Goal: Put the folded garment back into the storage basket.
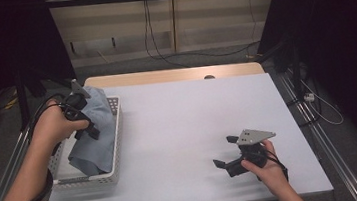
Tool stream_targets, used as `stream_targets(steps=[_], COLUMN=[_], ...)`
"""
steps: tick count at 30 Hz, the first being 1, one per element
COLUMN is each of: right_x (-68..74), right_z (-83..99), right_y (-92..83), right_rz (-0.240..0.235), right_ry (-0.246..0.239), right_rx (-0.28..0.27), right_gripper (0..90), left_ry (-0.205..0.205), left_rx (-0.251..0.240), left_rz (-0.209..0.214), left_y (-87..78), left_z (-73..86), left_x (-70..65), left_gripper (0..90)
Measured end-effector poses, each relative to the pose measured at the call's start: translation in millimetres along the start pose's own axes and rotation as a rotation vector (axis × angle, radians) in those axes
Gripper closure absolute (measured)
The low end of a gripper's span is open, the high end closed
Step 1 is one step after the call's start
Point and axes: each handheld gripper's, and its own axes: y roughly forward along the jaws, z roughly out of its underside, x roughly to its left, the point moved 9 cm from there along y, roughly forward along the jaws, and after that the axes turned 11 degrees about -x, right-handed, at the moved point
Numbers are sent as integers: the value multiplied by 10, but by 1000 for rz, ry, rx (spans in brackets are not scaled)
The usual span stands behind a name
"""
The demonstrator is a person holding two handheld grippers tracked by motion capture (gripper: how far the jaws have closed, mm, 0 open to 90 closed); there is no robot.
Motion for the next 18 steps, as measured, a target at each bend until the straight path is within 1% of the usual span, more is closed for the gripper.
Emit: stream_targets(steps=[3,6,8,10,13,18], right_x=[0,4,3,-1,-1,6], right_z=[0,-3,-4,-3,-2,-3], right_y=[0,1,0,-1,1,5], right_rz=[1,-1,-1,1,0,1], right_ry=[1,0,-1,0,1,0], right_rx=[0,-1,-2,-2,-1,0], right_gripper=[36,36,36,36,36,36], left_ry=[0,-9,-6,-14,-11,-16], left_rx=[7,-3,-1,1,2,-2], left_rz=[3,5,8,14,16,15], left_y=[6,15,18,22,17,14], left_z=[15,21,34,48,65,77], left_x=[1,8,13,7,-1,-25], left_gripper=[733,733,733,734,733,732])
